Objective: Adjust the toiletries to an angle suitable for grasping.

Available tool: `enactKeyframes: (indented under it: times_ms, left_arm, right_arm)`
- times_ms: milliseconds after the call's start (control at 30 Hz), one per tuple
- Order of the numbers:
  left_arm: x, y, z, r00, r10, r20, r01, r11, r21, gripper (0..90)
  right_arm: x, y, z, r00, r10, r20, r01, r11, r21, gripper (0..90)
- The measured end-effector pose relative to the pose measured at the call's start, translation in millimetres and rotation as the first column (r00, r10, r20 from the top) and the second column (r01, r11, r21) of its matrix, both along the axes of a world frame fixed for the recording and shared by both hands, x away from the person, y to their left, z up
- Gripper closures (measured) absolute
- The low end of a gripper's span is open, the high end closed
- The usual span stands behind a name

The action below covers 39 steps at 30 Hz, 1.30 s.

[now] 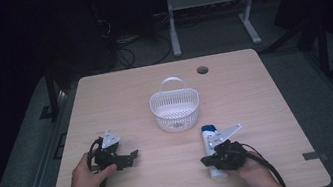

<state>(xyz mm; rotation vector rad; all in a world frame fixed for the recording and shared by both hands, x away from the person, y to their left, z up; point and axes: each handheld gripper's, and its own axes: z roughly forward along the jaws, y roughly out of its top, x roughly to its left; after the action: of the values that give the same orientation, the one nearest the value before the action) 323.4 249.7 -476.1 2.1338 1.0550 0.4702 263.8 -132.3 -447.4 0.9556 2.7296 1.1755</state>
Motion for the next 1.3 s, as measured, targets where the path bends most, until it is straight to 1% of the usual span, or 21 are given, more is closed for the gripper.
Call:
enactKeyframes:
  times_ms: [100,167,300,367,500,733,933,1033,1067,1233,1267,1300]
  left_arm:
    - [0.0,0.0,0.0,1.0,0.0,0.0,0.0,1.0,0.0,13.0]
    - [0.0,0.0,0.0,1.0,0.0,0.0,0.0,1.0,0.0,13.0]
    - [0.0,0.0,0.0,1.0,0.0,0.0,0.0,1.0,0.0,13.0]
    - [0.0,0.0,0.0,1.0,0.0,0.0,0.0,1.0,0.0,13.0]
    - [0.0,0.0,0.0,1.0,0.0,0.0,0.0,1.0,0.0,13.0]
    - [0.0,0.0,0.0,1.0,0.0,-0.001,0.0,1.0,0.0,13.0]
    - [-0.1,-0.2,-0.1,1.0,0.002,0.0,-0.002,1.0,-0.002,13.0]
    - [-0.1,-0.2,-0.1,1.0,0.003,0.0,-0.003,1.0,-0.003,13.0]
    - [-0.1,-0.2,-0.1,1.0,0.003,0.0,-0.003,1.0,-0.003,13.0]
    - [-0.1,-0.3,-0.1,1.0,0.003,0.0,-0.003,1.0,-0.004,13.0]
    - [-0.1,-0.3,-0.1,1.0,0.003,0.0,-0.003,1.0,-0.004,13.0]
    - [-0.1,-0.3,-0.1,1.0,0.003,0.0,-0.003,1.0,-0.004,13.0]
  right_arm:
    - [-1.3,-5.3,-1.2,0.9999,-0.014,-0.006,0.014,1.0,-0.007,89.8]
    - [-1.7,-9.6,-1.5,0.9998,-0.02,-0.006,0.02,1.0,-0.001,89.8]
    - [-2.4,-16.0,-0.5,0.9994,-0.035,-0.008,0.035,0.999,-0.006,89.8]
    - [-2.3,-17.5,-0.4,0.9995,-0.032,-0.004,0.032,0.999,-0.008,89.8]
    - [-2.7,-25.1,1.1,0.9989,-0.048,0.0,0.048,0.999,-0.018,89.8]
    - [-2.5,-34.3,0.9,0.9985,-0.054,0.01,0.055,0.998,-0.029,89.8]
    - [-1.3,-45.7,2.0,0.9971,-0.076,0.013,0.076,0.997,-0.034,89.8]
    - [-0.4,-49.9,2.1,0.9965,-0.082,0.017,0.082,0.996,-0.034,89.8]
    - [0.1,-54.0,1.9,0.9954,-0.095,0.015,0.095,0.995,-0.03,89.8]
    - [0.4,-59.9,3.3,0.9947,-0.102,0.013,0.102,0.995,-0.021,89.7]
    - [0.2,-60.9,4.2,0.9941,-0.107,0.015,0.107,0.994,-0.009,87.8]
    - [0.2,-60.9,4.2,0.9941,-0.107,0.015,0.107,0.994,-0.009,87.8]
